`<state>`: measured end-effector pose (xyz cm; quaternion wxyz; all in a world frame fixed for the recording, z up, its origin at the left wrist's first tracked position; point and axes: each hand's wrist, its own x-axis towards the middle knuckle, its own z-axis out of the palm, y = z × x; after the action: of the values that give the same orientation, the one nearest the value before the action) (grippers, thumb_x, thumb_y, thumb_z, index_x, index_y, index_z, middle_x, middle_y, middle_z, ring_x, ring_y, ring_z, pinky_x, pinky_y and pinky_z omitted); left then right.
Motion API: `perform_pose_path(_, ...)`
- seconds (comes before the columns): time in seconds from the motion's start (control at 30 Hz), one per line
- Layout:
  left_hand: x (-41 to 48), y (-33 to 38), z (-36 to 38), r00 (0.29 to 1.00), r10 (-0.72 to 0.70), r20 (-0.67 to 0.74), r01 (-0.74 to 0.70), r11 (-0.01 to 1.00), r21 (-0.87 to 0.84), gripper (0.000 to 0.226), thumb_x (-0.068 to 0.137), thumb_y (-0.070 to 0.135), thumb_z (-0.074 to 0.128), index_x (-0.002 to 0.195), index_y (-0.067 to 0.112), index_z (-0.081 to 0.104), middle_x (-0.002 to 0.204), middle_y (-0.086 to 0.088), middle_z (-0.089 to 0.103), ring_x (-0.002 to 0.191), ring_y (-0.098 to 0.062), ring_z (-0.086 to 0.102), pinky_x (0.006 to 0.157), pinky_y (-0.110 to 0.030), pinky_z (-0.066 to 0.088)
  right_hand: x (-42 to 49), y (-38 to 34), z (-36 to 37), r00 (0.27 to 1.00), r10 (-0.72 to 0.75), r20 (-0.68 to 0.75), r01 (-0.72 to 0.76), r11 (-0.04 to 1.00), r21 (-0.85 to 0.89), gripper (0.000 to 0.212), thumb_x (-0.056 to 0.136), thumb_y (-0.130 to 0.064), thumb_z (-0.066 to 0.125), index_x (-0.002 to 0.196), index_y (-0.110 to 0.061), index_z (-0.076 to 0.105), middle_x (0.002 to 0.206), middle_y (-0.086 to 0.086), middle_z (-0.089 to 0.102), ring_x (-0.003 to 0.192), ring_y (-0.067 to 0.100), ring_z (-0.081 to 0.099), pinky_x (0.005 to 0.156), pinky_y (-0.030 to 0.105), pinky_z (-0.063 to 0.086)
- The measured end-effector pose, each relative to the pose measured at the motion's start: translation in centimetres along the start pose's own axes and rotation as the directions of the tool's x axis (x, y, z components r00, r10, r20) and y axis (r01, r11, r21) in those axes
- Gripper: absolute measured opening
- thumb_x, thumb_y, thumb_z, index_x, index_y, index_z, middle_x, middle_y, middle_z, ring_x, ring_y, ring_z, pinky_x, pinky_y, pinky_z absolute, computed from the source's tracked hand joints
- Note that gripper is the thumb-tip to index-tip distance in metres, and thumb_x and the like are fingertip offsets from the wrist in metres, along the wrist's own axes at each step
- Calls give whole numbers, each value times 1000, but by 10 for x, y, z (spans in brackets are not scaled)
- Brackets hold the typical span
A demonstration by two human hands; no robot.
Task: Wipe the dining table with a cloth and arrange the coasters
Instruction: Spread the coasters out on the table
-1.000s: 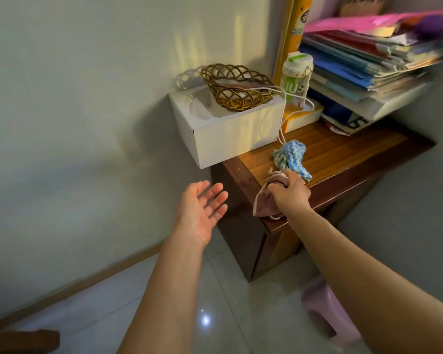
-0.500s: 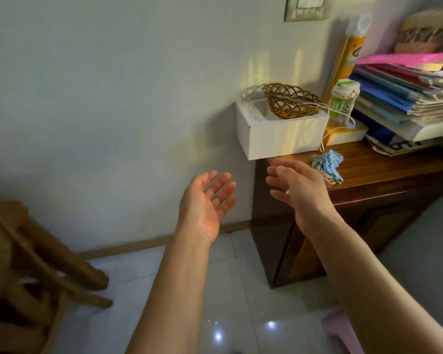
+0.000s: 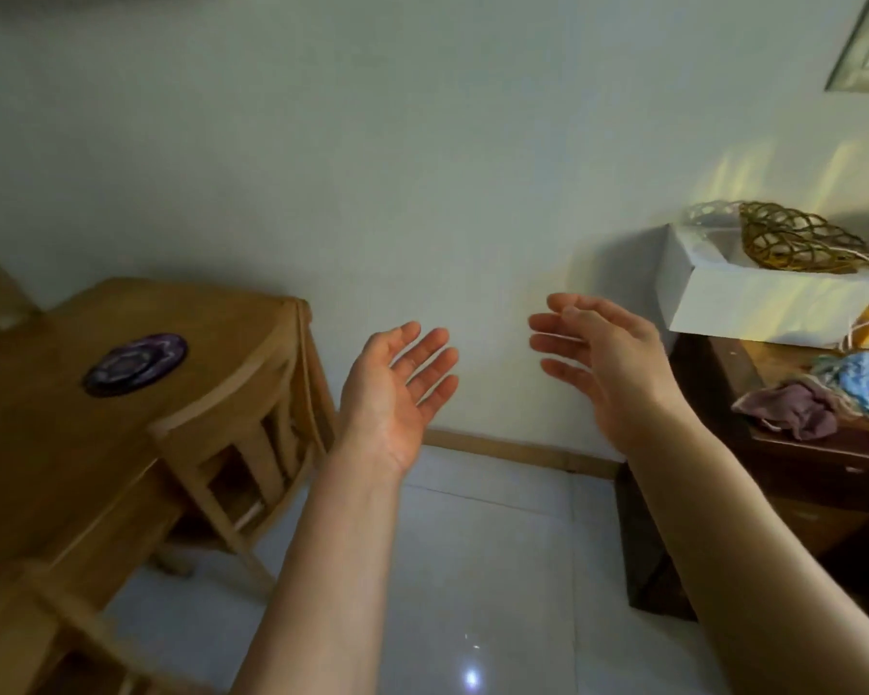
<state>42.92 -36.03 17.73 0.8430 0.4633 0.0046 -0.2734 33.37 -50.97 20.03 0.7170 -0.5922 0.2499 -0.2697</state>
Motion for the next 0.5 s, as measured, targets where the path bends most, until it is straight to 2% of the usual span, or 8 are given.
perform_pose_path(0.2, -22, 54, -75, 981, 110, -159, -120, 991, -58, 20, 96, 28, 46, 104, 18, 61, 94, -3, 74, 84, -20, 69, 76, -34, 52, -11, 14, 89, 978, 25, 206, -27, 1000, 7, 20, 98, -10, 47, 104, -12, 66, 95, 11, 74, 80, 21, 69, 70, 30, 53)
perform_pose_path(0.37, -35, 102, -147, 937, 178, -300, -213, 973, -89, 23, 99, 28, 42, 108, 16, 60, 94, -5, 72, 85, -21, 67, 89, -40, 49, -16, 32, 186, 932, 69, 356, -67, 998, -16, 20, 99, -10, 47, 103, -11, 67, 94, 12, 74, 80, 22, 69, 70, 32, 53)
perform_pose_path(0.5, -39, 148, -215, 868, 222, -445, -274, 960, -58, 29, 99, 29, 45, 119, 15, 60, 103, -7, 74, 92, -22, 70, 81, -38, 53, -26, 50, 277, 865, 109, 490, -102, 994, -42, 19, 98, -9, 48, 104, -9, 67, 91, 13, 73, 80, 24, 67, 72, 33, 51)
